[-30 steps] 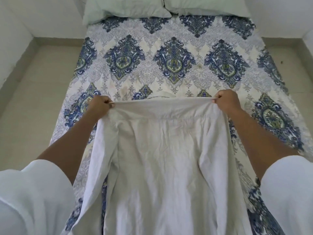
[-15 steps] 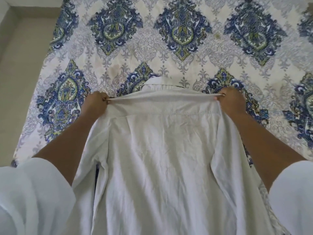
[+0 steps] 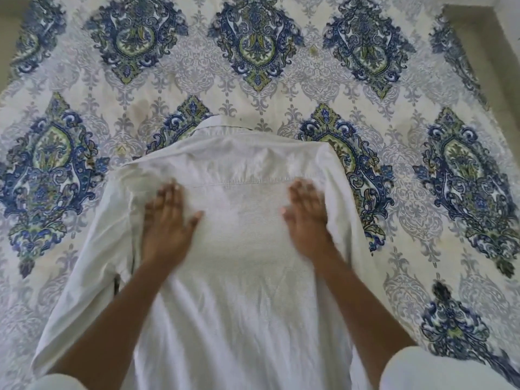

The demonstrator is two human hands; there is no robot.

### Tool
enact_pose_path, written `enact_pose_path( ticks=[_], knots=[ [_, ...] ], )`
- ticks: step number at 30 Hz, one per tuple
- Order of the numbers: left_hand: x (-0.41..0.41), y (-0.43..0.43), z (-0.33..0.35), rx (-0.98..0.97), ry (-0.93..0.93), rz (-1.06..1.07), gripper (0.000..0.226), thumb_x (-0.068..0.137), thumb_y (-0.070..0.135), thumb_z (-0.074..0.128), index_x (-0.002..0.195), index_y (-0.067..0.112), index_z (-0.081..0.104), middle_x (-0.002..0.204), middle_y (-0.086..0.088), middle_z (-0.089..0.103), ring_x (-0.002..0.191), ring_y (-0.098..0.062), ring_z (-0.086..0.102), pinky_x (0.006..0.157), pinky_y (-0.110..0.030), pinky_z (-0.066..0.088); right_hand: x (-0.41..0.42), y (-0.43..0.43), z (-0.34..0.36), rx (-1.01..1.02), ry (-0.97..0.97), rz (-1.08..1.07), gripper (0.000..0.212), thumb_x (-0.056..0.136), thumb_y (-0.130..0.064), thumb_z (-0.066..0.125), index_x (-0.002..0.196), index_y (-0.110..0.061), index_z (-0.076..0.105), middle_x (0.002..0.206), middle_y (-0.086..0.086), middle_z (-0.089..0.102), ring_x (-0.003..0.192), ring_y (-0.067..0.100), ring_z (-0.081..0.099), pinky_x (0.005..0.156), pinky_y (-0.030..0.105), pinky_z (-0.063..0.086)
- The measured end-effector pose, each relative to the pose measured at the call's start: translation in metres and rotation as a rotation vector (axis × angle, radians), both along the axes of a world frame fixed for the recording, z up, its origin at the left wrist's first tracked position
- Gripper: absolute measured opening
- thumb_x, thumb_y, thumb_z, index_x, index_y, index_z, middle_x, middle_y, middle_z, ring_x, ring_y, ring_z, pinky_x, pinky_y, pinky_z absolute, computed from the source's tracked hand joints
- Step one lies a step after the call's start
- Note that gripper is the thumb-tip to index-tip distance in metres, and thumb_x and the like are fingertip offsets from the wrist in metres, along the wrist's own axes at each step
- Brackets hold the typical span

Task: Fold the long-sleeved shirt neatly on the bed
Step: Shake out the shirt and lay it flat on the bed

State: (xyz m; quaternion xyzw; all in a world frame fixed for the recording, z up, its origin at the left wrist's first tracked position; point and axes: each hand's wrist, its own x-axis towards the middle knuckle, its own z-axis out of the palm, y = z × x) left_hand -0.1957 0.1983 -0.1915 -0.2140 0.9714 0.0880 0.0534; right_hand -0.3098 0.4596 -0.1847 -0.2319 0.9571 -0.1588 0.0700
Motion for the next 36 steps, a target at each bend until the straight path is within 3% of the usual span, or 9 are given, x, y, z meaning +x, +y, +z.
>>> enact_pose_path(
  ticks=[3, 9, 12, 17, 19, 22, 29, 32, 36],
  knots=[
    [0.001, -0.021, 0.006, -0.068, -0.023, 0.013, 0.077, 0.09, 0.058, 0.005, 0.15, 0.011, 0.012, 0.158, -0.008, 0.009, 0.146, -0.023, 0.006, 0.115, -0.031, -0.011, -0.035, 0.031, -0.002, 0.043, 0.079, -0.036, 0.055, 0.095, -0.038, 0.02, 0.146, -0.017, 0.028, 0.156, 0.01, 0.015, 0.145, 0.02, 0.003, 0.113, 0.021, -0.019],
    [0.038, 0.096, 0.02, 0.096, -0.026, -0.211, 0.07, 0.094, 0.049, 0.018, 0.147, 0.003, 0.018, 0.155, -0.011, 0.017, 0.143, -0.023, 0.016, 0.115, -0.039, 0.007, 0.077, -0.02, 0.003, 0.041, 0.045, -0.031, 0.056, 0.089, -0.032, 0.035, 0.138, -0.006, 0.034, 0.145, 0.021, 0.039, 0.135, 0.035, 0.038, 0.113, 0.046, 0.025],
    [0.082, 0.115, 0.016, 0.098, -0.074, -0.178, 0.069, 0.095, 0.053, 0.013, 0.149, 0.01, 0.015, 0.157, -0.006, 0.012, 0.145, -0.018, 0.01, 0.117, -0.038, 0.009, 0.138, 0.008, 0.004, -0.002, -0.037, 0.06, 0.054, 0.093, -0.03, 0.039, 0.142, -0.007, 0.036, 0.15, 0.013, 0.034, 0.141, 0.025, 0.03, 0.115, 0.039, 0.021],
    [0.142, 0.066, 0.029, 0.026, -0.122, 0.161, 0.074, 0.093, 0.051, 0.018, 0.146, 0.0, 0.021, 0.154, -0.016, 0.022, 0.143, -0.028, 0.019, 0.115, -0.045, 0.018, 0.129, 0.085, 0.012, 0.067, -0.059, -0.25, 0.06, 0.1, -0.042, 0.018, 0.145, -0.005, 0.029, 0.152, 0.013, 0.03, 0.139, 0.024, 0.034, 0.114, 0.028, 0.028],
    [0.145, 0.092, 0.034, 0.079, -0.128, 0.061, 0.072, 0.09, 0.044, 0.023, 0.143, -0.005, 0.025, 0.151, -0.021, 0.026, 0.141, -0.032, 0.024, 0.113, -0.044, 0.015, 0.148, 0.064, 0.02, 0.039, -0.032, -0.271, 0.058, 0.098, -0.04, 0.025, 0.142, -0.003, 0.033, 0.148, 0.019, 0.036, 0.133, 0.032, 0.041, 0.109, 0.039, 0.033],
    [0.144, 0.147, 0.025, 0.12, -0.111, -0.202, 0.066, 0.093, 0.042, 0.027, 0.146, 0.003, 0.019, 0.154, -0.009, 0.02, 0.142, -0.02, 0.014, 0.115, -0.035, 0.005, 0.194, 0.041, 0.013, -0.006, -0.044, -0.1, 0.058, 0.093, -0.033, 0.035, 0.144, -0.005, 0.029, 0.151, 0.018, 0.029, 0.141, 0.029, 0.027, 0.115, 0.04, 0.018],
    [0.176, 0.166, 0.038, 0.112, -0.136, 0.048, 0.077, 0.089, 0.052, 0.01, 0.147, 0.003, 0.015, 0.156, -0.013, 0.013, 0.145, -0.026, 0.012, 0.117, -0.041, 0.009, 0.2, 0.118, 0.023, -0.229, -0.204, -0.427, 0.055, 0.096, -0.03, 0.032, 0.141, 0.001, 0.034, 0.148, 0.018, 0.036, 0.138, 0.03, 0.034, 0.114, 0.029, 0.018],
    [0.171, 0.221, 0.052, 0.193, -0.155, -0.294, 0.064, 0.089, 0.039, 0.027, 0.139, 0.0, 0.038, 0.146, -0.016, 0.039, 0.134, -0.031, 0.04, 0.11, -0.044, 0.032, 0.204, 0.134, 0.035, -0.242, -0.204, -0.533, 0.04, 0.094, -0.005, 0.044, 0.134, 0.001, 0.045, 0.145, 0.017, 0.04, 0.137, 0.032, 0.032, 0.115, 0.032, 0.02],
    [0.168, 0.281, 0.05, 0.22, -0.197, -0.53, 0.058, 0.093, 0.038, 0.025, 0.142, 0.009, 0.037, 0.15, -0.006, 0.035, 0.137, -0.025, 0.036, 0.112, -0.042, 0.03, 0.205, 0.156, 0.047, -0.038, -0.289, -0.583, 0.047, 0.086, -0.014, 0.059, 0.131, -0.005, 0.045, 0.138, 0.016, 0.044, 0.13, 0.032, 0.037, 0.105, 0.038, 0.032]
  ],
)
